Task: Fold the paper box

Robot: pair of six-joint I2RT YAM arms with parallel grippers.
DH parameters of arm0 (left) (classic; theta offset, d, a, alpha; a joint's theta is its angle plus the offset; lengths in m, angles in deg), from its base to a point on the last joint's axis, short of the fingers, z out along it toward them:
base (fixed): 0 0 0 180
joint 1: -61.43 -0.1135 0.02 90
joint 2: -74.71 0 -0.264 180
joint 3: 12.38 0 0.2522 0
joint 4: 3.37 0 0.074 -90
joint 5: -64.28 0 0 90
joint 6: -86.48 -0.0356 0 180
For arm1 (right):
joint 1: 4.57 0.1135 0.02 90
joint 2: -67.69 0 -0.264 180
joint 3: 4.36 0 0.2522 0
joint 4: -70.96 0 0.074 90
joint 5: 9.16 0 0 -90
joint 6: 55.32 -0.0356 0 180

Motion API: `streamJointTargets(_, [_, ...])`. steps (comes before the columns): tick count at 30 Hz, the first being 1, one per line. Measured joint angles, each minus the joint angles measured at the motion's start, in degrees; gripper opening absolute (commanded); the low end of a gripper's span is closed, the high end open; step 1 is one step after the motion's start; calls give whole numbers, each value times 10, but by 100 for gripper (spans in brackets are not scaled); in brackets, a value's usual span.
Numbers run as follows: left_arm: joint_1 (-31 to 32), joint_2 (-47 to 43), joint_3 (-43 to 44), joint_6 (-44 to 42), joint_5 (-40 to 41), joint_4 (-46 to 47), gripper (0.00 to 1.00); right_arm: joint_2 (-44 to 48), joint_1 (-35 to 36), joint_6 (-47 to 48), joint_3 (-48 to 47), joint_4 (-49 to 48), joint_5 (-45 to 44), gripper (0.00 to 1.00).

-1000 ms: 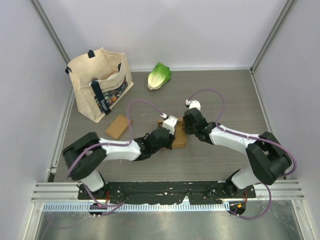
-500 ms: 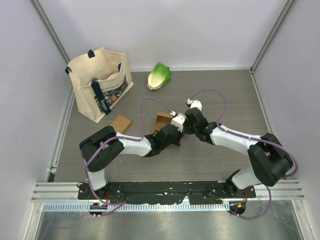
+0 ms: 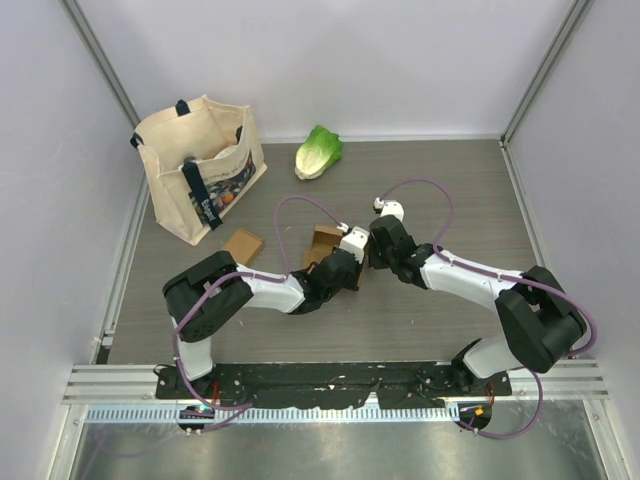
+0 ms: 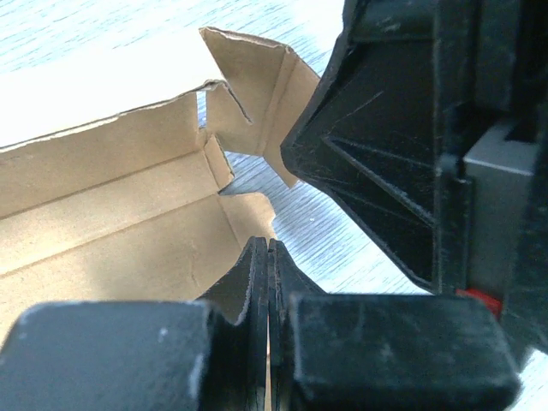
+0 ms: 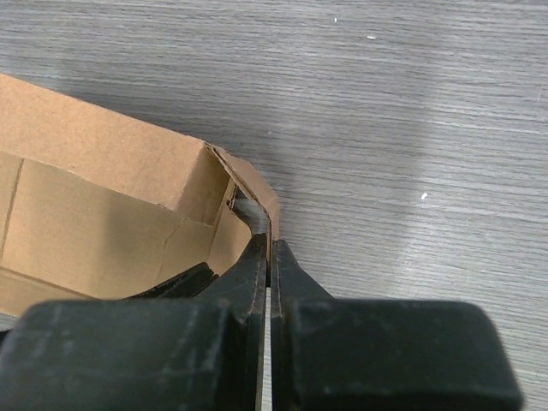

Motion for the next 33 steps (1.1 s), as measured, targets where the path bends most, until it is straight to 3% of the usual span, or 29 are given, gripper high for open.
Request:
streamJointTargets(11, [0, 41, 0, 1, 2, 55, 0, -9, 6, -12, -10, 39, -4, 1])
streamJointTargets(23, [-2, 55, -30, 2, 3, 137, 0, -31, 22, -85, -62, 122, -19, 0])
streamJointTargets(25, [-2, 48, -31, 4, -1, 127, 2, -32, 23, -85, -62, 124, -22, 1])
streamJointTargets(30, [-3, 4, -31, 4, -9, 43, 21, -31, 24, -77, -62, 117, -29, 0])
streamJointTargets(33, [-2, -32, -37, 3, -13, 5, 17, -30, 24, -69, -63, 103, -36, 1])
